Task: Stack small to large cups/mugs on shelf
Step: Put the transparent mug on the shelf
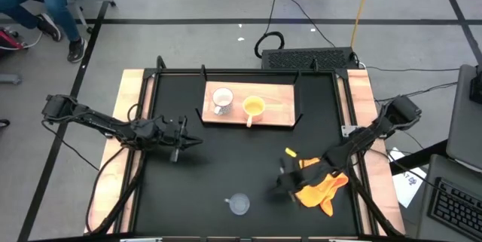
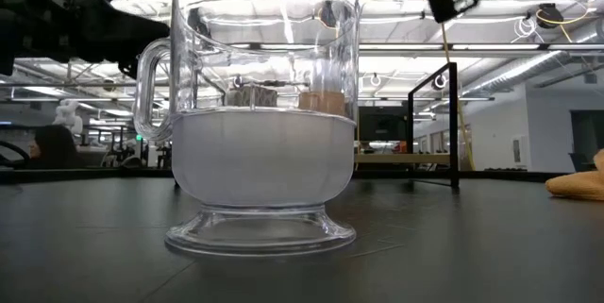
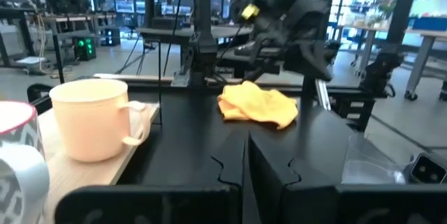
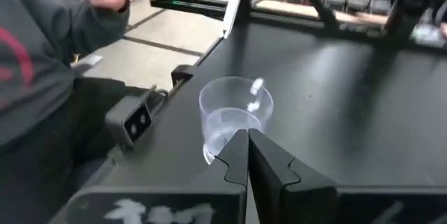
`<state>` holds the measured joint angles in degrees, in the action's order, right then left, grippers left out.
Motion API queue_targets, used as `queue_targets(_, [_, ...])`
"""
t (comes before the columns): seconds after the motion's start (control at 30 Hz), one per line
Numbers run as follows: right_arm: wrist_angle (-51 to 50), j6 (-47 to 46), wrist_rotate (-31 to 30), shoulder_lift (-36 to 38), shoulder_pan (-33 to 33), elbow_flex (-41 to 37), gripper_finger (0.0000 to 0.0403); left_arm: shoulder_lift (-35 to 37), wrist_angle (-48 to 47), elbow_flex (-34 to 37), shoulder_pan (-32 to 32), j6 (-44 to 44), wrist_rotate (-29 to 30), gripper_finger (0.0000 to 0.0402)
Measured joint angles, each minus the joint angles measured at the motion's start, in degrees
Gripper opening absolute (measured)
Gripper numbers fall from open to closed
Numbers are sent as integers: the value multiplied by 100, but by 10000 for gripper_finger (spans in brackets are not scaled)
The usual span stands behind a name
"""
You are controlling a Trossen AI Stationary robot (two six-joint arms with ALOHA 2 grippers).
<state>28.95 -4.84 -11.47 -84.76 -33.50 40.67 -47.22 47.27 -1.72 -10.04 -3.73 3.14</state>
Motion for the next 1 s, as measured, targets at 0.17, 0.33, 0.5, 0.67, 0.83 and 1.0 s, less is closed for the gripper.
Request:
queue_targets(0.17, [-1168,-574,0,-599,51,1072,0,0,-341,0,0,70,19,24])
queue_targets(0.33, [-1675,-895,285,-998,117,1807,9,0,-382,0,0,99,34,24])
queue_targets(0.5, [-2131,-1035,559,-1313,195,2564,52,0,-408,2,0,67,34,24])
queue_targets(0.67, [-2993,-1464,575,-1599,423,3292,117,0,-593,2,0,18,34,24])
queue_targets(0.83, [-4386,-2028,575,-1810,683,3957,175,-2,-804,2,-1,-72,34,24])
queue_targets(1.0, [-4719,-2579,733,-1835,832,4115,203,0,-945,2,-2,-129,36,24])
